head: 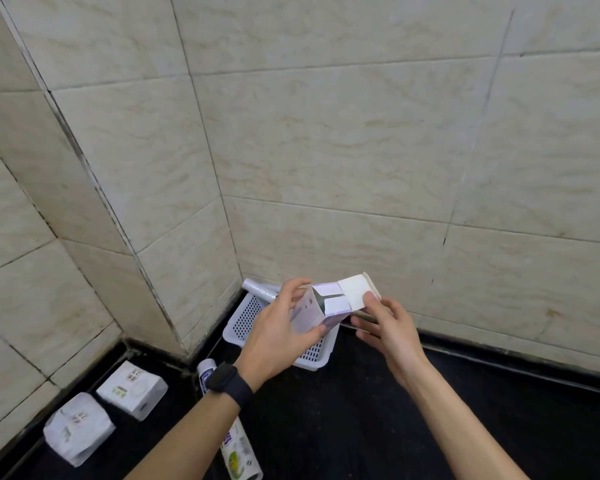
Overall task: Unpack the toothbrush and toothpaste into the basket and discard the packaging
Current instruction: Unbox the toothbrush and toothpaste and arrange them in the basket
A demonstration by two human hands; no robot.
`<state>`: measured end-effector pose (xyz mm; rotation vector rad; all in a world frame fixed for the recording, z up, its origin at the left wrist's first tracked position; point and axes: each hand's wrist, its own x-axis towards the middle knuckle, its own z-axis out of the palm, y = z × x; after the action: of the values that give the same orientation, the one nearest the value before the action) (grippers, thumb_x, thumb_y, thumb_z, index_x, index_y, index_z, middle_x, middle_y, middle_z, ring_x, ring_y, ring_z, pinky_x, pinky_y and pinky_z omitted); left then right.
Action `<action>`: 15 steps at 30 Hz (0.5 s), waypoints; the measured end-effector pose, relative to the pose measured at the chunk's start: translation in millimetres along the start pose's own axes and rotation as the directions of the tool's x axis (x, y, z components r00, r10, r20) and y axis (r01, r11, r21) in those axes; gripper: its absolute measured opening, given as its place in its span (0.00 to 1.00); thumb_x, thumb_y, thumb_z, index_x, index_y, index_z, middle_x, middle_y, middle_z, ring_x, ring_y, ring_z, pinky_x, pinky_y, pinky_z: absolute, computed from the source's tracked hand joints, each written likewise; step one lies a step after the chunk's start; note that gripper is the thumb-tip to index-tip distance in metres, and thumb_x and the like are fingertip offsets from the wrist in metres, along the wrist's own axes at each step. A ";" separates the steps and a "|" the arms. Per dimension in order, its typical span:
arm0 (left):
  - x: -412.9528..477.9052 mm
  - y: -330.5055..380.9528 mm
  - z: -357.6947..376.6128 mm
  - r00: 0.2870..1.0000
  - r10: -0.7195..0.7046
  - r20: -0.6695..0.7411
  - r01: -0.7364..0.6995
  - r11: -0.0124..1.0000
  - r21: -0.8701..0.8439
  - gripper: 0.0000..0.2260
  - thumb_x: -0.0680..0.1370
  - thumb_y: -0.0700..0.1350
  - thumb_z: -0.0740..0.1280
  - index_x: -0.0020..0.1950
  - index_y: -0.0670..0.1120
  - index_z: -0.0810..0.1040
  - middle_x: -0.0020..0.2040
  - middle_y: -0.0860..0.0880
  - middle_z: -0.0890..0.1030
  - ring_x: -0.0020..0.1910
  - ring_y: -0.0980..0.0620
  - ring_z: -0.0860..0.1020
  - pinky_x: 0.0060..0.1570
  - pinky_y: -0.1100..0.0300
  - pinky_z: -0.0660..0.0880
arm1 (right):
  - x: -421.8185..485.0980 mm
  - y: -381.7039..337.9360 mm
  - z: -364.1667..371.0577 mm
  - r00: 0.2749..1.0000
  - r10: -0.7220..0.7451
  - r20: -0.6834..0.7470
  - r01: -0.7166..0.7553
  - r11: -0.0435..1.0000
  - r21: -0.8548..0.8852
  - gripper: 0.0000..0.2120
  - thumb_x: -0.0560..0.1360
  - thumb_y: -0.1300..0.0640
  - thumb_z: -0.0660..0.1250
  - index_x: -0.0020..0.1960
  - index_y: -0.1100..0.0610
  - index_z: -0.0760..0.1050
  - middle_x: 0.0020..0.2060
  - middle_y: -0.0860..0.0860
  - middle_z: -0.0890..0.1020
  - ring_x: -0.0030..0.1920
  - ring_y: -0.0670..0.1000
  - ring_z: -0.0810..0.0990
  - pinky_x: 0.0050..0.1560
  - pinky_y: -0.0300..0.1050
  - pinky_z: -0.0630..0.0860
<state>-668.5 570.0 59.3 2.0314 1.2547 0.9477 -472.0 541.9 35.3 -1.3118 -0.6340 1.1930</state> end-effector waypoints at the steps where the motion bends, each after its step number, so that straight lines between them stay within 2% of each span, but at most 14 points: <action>1: -1.1 -3.2 -0.2 1.000 0.027 -0.013 -0.026 0.996 0.082 0.31 0.69 0.62 0.73 0.66 0.66 0.61 0.62 0.62 0.77 0.60 0.60 0.77 0.55 0.55 0.77 | -1.5 -0.7 -1.6 1.000 0.024 0.018 -0.024 1.000 0.006 0.20 0.78 0.46 0.69 0.65 0.55 0.73 0.55 0.54 0.84 0.51 0.54 0.87 0.51 0.50 0.82; 4: -2.6 -14.8 2.4 0.972 0.234 -0.014 -0.217 0.921 0.323 0.27 0.74 0.56 0.71 0.67 0.64 0.60 0.66 0.60 0.74 0.55 0.54 0.79 0.43 0.52 0.79 | -9.6 -4.7 1.3 0.986 0.090 0.138 -0.086 0.996 -0.030 0.27 0.75 0.43 0.72 0.69 0.51 0.67 0.58 0.53 0.83 0.50 0.55 0.87 0.49 0.51 0.82; 7: -1.0 -21.4 5.0 0.941 0.329 0.077 -0.327 0.831 0.450 0.19 0.77 0.54 0.67 0.65 0.62 0.65 0.71 0.57 0.67 0.48 0.51 0.81 0.34 0.51 0.79 | -13.9 -10.1 12.1 0.977 0.113 0.179 -0.105 0.993 -0.055 0.24 0.74 0.44 0.73 0.64 0.51 0.70 0.57 0.54 0.83 0.48 0.57 0.88 0.52 0.56 0.83; 9: -0.1 -21.7 5.6 0.940 0.316 0.130 -0.338 0.803 0.491 0.18 0.77 0.52 0.65 0.65 0.62 0.66 0.72 0.58 0.65 0.49 0.51 0.80 0.35 0.52 0.79 | -12.7 -11.7 18.1 0.979 0.118 0.164 -0.106 0.991 -0.083 0.19 0.75 0.45 0.73 0.60 0.52 0.72 0.53 0.53 0.84 0.47 0.57 0.88 0.55 0.59 0.82; 12: 0.2 -20.4 5.2 0.938 0.319 0.134 -0.343 0.805 0.483 0.21 0.75 0.50 0.67 0.65 0.61 0.67 0.72 0.59 0.67 0.52 0.53 0.79 0.39 0.57 0.78 | -9.2 -11.4 21.4 0.981 0.126 0.147 -0.112 0.988 -0.103 0.10 0.77 0.49 0.71 0.56 0.51 0.76 0.50 0.53 0.85 0.46 0.57 0.88 0.56 0.60 0.82; 15: -0.5 -20.7 4.3 0.945 0.296 0.135 -0.325 0.834 0.445 0.23 0.74 0.49 0.69 0.66 0.61 0.66 0.72 0.61 0.67 0.56 0.54 0.78 0.45 0.56 0.79 | -4.5 -10.2 20.2 0.973 0.157 0.167 -0.146 0.986 -0.079 0.13 0.77 0.54 0.70 0.60 0.57 0.78 0.52 0.56 0.85 0.45 0.57 0.88 0.49 0.54 0.84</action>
<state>-675.8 577.4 41.0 2.6850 1.2227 0.7636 -488.5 547.2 50.5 -1.3403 -0.7131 1.4325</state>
